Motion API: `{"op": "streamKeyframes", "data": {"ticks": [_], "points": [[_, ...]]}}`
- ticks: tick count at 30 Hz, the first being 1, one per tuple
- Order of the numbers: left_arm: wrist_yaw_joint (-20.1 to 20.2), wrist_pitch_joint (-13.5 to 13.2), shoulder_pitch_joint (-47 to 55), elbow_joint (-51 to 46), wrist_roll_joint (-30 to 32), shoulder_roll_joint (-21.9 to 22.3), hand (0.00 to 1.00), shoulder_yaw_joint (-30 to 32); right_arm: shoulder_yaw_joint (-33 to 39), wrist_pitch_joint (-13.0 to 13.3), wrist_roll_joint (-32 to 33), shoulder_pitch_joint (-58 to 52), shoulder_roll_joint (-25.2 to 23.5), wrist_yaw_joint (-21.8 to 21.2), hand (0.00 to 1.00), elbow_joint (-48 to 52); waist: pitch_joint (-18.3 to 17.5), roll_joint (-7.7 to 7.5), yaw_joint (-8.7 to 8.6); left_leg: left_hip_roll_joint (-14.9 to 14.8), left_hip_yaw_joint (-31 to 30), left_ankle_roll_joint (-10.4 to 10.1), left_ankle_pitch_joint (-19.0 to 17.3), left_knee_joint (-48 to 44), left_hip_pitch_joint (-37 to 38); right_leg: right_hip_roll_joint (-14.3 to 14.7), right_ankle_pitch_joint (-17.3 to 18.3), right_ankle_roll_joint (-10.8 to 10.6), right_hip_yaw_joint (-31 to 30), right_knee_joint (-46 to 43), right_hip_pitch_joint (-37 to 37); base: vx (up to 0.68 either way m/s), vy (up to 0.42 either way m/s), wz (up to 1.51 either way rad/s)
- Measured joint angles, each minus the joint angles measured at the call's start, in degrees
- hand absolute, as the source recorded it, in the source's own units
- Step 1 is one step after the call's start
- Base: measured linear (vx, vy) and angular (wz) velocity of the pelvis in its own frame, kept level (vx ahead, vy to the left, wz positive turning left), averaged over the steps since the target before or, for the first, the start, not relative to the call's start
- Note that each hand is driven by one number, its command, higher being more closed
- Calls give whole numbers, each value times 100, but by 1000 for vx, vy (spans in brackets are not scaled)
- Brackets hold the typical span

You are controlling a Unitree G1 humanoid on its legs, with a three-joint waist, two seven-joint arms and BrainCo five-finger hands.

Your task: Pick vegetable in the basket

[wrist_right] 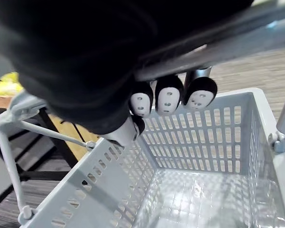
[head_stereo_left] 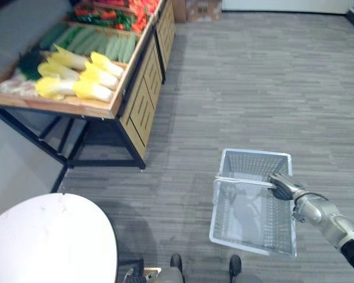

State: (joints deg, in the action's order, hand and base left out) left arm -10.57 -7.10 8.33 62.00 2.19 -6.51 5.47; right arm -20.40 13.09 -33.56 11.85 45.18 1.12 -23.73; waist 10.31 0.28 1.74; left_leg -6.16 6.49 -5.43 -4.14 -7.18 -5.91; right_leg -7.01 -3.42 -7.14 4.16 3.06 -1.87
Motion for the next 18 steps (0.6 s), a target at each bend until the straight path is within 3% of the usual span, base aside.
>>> {"op": "streamKeyframes", "data": {"ticks": [7, 13, 16, 18], "points": [[59, -5, 45, -58, 1, -36, 0, -8, 1226, -51, 42, -437, -3, 353, 100, -610, -2, -29, -82, 418, 346, 264, -209, -90, 2, -374, -101, -161, -370, 83, -171, 30, 144, -23], [75, -10, 44, -80, 2, -108, 0, -26, 1341, -180, 37, -474, -279, 389, 100, -962, 4, -183, -19, 428, 563, 336, -374, -118, 94, -342, -153, -246, -788, 14, -365, 37, 21, -41], [90, -12, 45, -108, 2, -133, 0, -63, 1562, -252, 37, -736, -557, 404, 100, -1085, 2, -211, -10, 371, 504, 332, -717, -420, 119, -255, -56, -200, -759, -421, -475, 31, 18, -33], [140, -11, 50, -98, -141, -122, 0, -119, 1793, -313, 38, -928, -673, 414, 100, -1093, 12, -117, -28, 353, 196, 499, -934, -518, 181, -117, 33, -90, -675, -1591, -927, -43, 67, -28]]}}
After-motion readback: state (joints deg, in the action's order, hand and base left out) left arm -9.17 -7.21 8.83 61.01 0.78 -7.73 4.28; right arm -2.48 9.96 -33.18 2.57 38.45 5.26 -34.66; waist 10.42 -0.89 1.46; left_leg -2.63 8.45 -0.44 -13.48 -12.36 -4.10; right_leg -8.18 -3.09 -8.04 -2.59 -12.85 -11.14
